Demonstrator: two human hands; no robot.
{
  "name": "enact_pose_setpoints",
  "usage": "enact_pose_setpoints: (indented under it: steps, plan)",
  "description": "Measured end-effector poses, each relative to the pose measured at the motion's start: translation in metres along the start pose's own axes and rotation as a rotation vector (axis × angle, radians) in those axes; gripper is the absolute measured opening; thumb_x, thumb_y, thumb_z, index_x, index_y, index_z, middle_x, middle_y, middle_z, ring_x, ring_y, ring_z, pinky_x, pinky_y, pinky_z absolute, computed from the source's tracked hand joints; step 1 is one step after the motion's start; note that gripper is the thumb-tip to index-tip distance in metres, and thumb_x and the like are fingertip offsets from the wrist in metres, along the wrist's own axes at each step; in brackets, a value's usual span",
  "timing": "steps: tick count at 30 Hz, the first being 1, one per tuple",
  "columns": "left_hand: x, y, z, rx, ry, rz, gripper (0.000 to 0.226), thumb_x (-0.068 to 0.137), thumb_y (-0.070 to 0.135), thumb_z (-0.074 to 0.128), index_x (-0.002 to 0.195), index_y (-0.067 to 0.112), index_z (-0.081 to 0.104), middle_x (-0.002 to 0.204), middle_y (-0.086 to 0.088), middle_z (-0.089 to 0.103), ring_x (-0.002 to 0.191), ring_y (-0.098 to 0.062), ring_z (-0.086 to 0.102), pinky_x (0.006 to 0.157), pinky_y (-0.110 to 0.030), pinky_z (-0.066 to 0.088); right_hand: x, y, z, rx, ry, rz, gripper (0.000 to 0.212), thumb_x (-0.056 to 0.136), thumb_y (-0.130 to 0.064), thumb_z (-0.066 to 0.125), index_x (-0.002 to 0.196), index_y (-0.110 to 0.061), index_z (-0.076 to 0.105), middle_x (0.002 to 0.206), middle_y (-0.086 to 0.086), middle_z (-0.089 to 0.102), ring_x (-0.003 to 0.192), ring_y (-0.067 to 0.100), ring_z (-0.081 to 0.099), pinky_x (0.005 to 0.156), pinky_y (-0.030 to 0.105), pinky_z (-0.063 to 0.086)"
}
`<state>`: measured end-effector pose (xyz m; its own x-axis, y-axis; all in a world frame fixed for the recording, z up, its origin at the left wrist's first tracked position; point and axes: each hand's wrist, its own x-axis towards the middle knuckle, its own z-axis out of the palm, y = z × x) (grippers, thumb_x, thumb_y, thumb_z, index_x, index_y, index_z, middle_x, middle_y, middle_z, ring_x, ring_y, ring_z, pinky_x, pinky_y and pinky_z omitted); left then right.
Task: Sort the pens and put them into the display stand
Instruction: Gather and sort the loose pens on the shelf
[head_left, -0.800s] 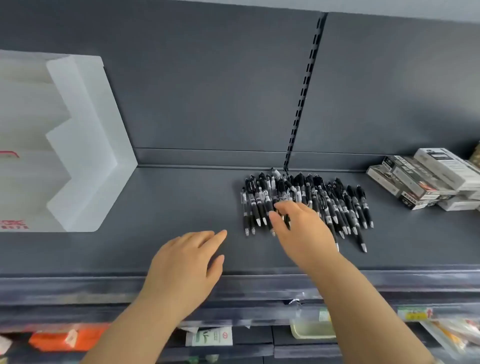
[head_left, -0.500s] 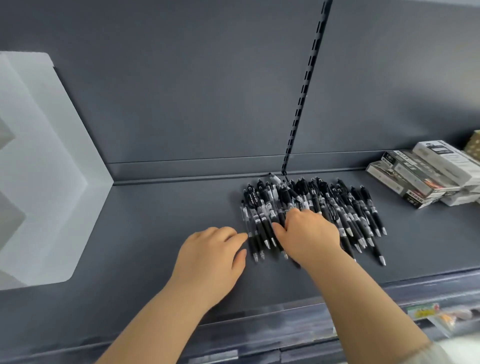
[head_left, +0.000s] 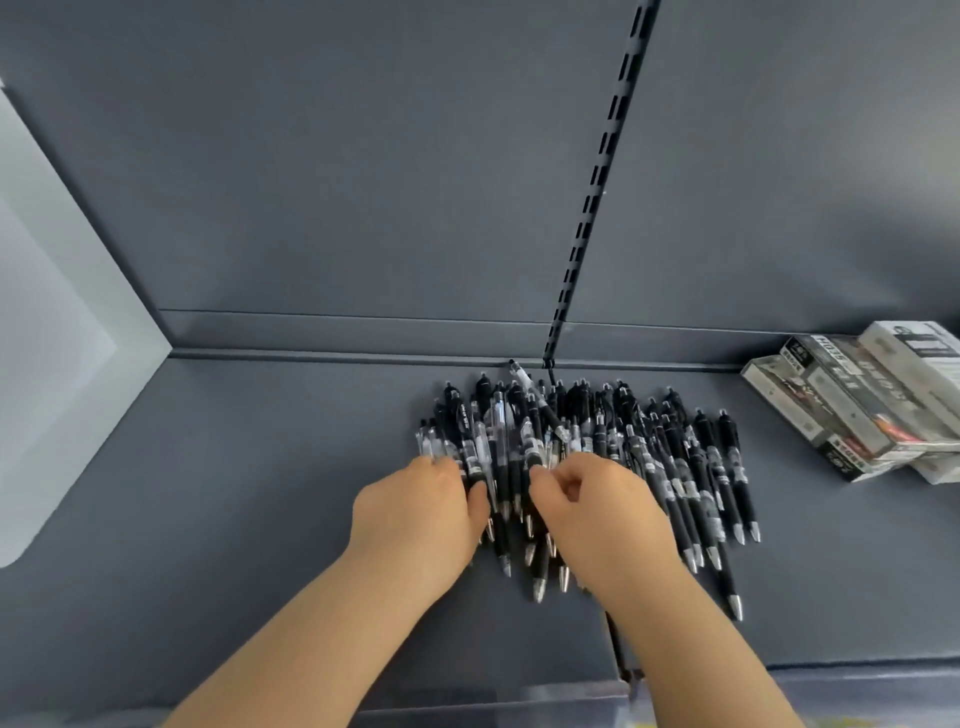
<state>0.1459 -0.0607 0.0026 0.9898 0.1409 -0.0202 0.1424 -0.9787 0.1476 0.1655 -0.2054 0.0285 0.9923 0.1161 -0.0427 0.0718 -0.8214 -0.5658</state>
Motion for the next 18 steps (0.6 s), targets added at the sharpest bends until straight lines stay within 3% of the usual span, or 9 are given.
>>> enact_pose_setpoints:
  steps: [7,12,18]
  plan:
    - [-0.004,0.009,-0.003,0.069,-0.107,-0.168,0.034,0.098,0.046,0.026,0.089,0.017,0.042,0.079,0.005,0.040,0.070,-0.016,0.049,0.057,-0.028,0.038,0.006,0.023,-0.010,0.180,-0.076,-0.073,0.035,0.091,-0.039,0.049,0.062,-0.019,0.047,0.052,-0.006,0.041,0.048,0.009,0.036,0.053,0.028,0.038]
    - [-0.002,0.017,-0.004,-0.067,-0.171,-0.219,0.027,0.096,0.041,0.037,0.086,0.016,0.041,0.090,0.001,0.042,0.069,-0.015,0.048,0.061,-0.028,0.040,0.007,0.026,-0.010,0.228,-0.104,-0.110,0.035,0.091,-0.039,0.049,0.062,-0.019,0.046,0.050,-0.005,0.041,0.046,0.009,0.036,0.054,0.031,0.041]
    - [0.008,0.029,0.005,-0.116,-0.104,-0.292,0.028,0.097,0.035,0.040,0.101,0.008,0.047,0.103,-0.006,0.040,0.081,-0.018,0.042,0.070,-0.026,0.039,0.007,0.026,-0.011,0.247,-0.105,-0.134,0.035,0.090,-0.039,0.051,0.060,-0.021,0.046,0.048,-0.007,0.041,0.046,0.009,0.037,0.055,0.031,0.044]
